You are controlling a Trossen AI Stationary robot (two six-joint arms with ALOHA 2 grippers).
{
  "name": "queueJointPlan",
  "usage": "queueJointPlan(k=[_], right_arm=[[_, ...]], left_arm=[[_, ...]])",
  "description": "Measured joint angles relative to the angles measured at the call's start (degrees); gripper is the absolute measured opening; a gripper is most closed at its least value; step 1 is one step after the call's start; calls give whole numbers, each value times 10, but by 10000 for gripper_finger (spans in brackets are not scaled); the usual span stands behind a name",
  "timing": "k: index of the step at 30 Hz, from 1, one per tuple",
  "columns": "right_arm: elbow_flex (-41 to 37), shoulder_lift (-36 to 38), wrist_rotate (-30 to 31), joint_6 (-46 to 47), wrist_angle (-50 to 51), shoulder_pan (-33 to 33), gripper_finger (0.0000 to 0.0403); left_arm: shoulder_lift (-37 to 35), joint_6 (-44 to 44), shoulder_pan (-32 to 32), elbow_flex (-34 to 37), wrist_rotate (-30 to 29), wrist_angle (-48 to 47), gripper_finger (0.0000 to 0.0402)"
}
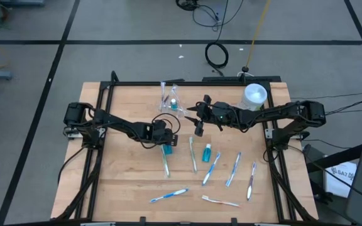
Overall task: Pick & Place toothbrushing station
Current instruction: Put the left mouthwash into the middle section of the organizer
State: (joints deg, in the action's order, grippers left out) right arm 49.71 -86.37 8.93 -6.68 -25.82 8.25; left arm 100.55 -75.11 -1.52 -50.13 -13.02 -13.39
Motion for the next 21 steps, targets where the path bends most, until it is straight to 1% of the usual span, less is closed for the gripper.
queueJointPlan(k=[21], right_arm=[[0,0,0,0,0,0,173]], left_arm=[[1,14,0,0,1,0,172]])
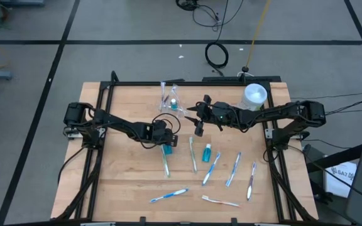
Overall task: Pick & Place toothbrushing station
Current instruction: Put the left mouthwash into the middle section of the organizer
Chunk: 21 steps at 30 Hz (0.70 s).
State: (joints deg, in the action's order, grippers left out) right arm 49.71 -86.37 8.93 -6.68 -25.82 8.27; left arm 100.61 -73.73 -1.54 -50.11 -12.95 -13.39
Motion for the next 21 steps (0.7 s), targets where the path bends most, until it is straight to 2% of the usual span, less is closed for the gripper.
queueJointPlan(k=[6,15,21], right_arm=[[0,0,0,0,0,0,173],[0,0,0,0,0,0,173],[0,0,0,0,0,0,173]], left_arm=[[0,0,0,0,0,0,169],[0,5,0,0,-4,4,102],[1,13,0,0,-4,4,122]])
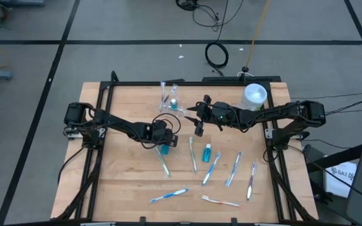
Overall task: Pick & Place toothbrushing station
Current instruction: Put the left mouthwash into the middle section of the organizer
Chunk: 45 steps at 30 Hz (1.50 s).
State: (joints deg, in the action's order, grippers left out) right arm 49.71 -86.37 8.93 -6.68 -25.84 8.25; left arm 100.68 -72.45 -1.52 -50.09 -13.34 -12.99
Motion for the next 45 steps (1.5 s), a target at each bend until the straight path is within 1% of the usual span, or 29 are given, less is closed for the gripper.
queueJointPlan(k=[2,5,10,13,18,22,27,29,37,45], right_arm=[[0,0,0,0,0,0,173],[0,0,0,0,0,0,173],[0,0,0,0,0,0,173],[0,0,0,0,0,0,173],[0,0,0,0,0,0,173],[0,0,0,0,0,0,173],[0,0,0,0,0,0,173],[0,0,0,0,0,0,173],[0,0,0,0,9,0,173],[0,0,0,0,15,0,173]], left_arm=[[0,2,0,0,0,0,130],[0,6,0,0,0,0,130],[0,14,0,0,0,1,104],[0,16,0,0,0,1,96],[0,22,0,0,-1,1,111],[-2,35,1,0,-2,6,115],[-11,82,9,2,-2,29,116],[-27,98,14,2,-4,27,116],[-83,150,32,1,-50,21,117],[-118,203,53,1,-79,23,117]])
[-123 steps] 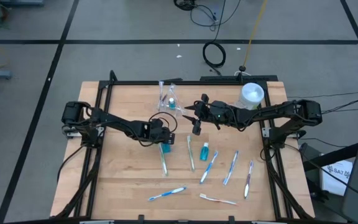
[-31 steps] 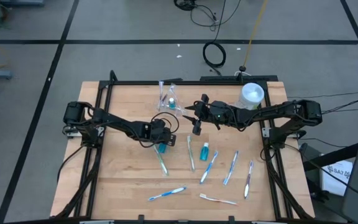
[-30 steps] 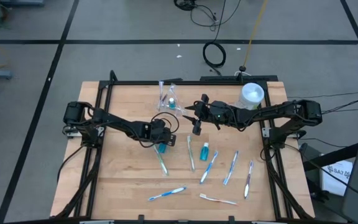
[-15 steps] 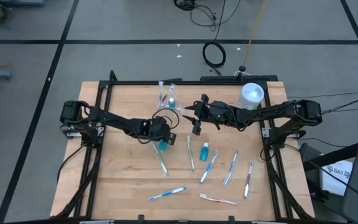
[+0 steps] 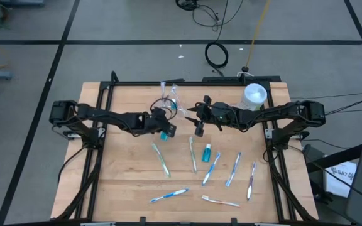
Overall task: Pick & Place toothbrushing station
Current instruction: Put the left mouthwash into the middle section of the organizer
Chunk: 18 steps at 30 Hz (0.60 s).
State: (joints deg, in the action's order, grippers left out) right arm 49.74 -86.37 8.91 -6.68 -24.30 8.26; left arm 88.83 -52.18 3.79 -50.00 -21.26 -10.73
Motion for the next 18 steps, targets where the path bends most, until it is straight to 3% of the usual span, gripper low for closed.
queueJointPlan(k=[10,18], right_arm=[[0,0,0,-4,32,0,173],[0,0,0,-15,28,0,173]], left_arm=[[-18,142,51,0,-60,135,117],[-17,273,76,-1,-155,248,118]])
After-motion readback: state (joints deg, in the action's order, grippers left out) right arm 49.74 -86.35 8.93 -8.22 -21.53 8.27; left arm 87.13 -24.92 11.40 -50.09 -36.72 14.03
